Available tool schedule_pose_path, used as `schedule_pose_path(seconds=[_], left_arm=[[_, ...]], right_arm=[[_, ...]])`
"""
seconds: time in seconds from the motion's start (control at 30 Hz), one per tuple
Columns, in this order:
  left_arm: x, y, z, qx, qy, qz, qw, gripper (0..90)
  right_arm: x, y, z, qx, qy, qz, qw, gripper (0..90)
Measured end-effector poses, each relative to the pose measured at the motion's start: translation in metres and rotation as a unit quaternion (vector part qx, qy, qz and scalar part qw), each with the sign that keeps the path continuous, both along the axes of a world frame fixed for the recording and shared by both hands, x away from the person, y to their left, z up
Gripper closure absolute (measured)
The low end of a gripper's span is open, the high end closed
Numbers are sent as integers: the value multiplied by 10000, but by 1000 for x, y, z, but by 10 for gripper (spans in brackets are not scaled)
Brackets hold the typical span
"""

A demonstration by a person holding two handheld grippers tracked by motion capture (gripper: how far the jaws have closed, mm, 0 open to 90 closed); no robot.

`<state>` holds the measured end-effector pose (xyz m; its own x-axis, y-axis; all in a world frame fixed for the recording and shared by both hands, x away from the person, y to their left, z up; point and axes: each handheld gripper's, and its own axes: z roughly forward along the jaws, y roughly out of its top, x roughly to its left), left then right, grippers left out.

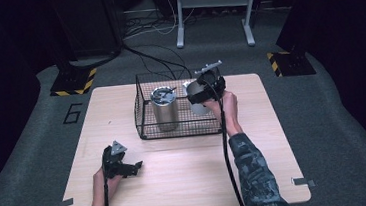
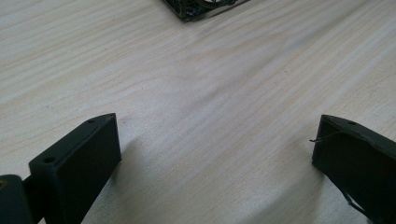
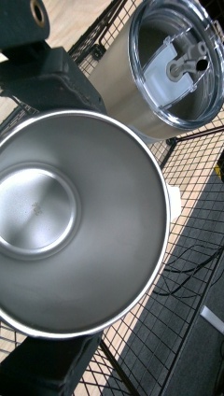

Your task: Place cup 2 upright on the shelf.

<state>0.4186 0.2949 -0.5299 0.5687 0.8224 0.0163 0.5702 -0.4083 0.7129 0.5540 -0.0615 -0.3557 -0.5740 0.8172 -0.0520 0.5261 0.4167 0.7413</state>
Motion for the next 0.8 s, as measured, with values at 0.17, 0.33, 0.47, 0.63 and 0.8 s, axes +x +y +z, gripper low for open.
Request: schedule_pose_path(seconds=[0.17,0.33,0.47,0.63,0.8], left_arm=[[0,0,0,-1,0,2,10000,9],[0,0,0,-3,0,-2,10000,9],[0,0,0,-5,-1,4,10000,9],[0,0,0,-3,-5,-7,10000,9],[0,0,0,-13,-9,9,10000,9]], right_arm=[[4,3,-6,0,104,-34,9999,58],[9,6,-12,-28,179,-54,9998,58],[12,7,-17,6,254,-20,9997,58],[15,8,-22,-4,316,-67,9995,58],[17,9,-26,-7,373,-47,9993,58]])
